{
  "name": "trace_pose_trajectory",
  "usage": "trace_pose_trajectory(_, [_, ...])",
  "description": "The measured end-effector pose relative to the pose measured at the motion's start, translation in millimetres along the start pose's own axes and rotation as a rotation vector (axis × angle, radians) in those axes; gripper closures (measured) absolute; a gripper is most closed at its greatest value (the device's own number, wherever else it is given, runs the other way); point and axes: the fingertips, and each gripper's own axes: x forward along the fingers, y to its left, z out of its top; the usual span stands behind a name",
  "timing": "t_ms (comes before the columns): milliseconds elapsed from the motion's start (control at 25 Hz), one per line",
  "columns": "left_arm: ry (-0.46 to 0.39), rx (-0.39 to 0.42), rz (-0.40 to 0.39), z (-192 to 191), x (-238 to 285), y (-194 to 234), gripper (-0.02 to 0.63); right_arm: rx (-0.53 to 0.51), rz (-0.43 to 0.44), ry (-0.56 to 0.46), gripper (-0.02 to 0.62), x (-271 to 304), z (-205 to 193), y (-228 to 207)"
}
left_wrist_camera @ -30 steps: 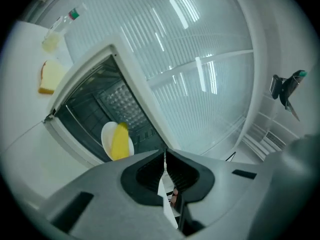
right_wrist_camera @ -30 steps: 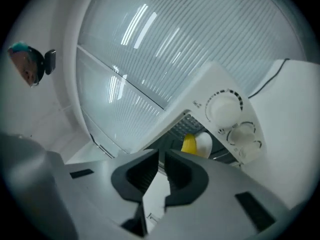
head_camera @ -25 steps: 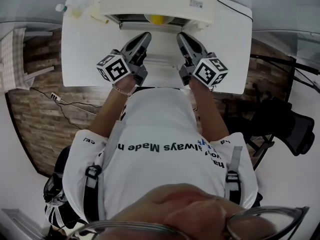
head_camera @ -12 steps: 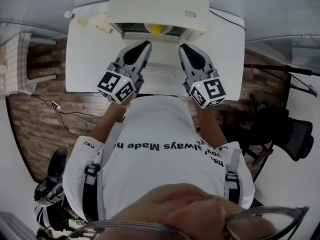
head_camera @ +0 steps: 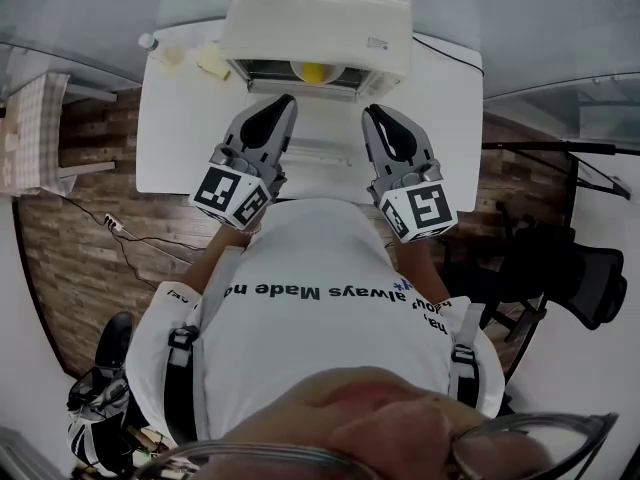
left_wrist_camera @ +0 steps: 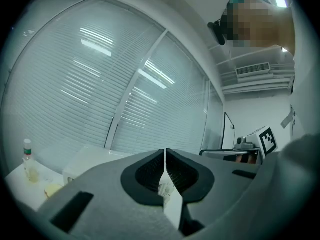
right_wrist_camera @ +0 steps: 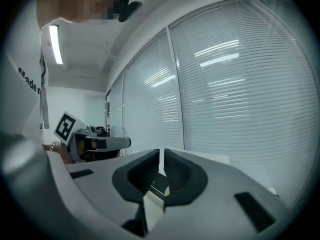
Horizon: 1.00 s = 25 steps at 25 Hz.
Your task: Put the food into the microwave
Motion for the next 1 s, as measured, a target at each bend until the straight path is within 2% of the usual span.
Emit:
trace_pose_trajectory(280, [-0.026,0.006,-0.016,12,-4,-11,0.588,-0.015,0.012,-0.020,0.565,-9,18,12])
trace_pose_trajectory(1000, [-0.034,-0.006,-0.024,13,-7,-14,0.588,-0.020,0.009,-0.033,0.565,-7,26,19])
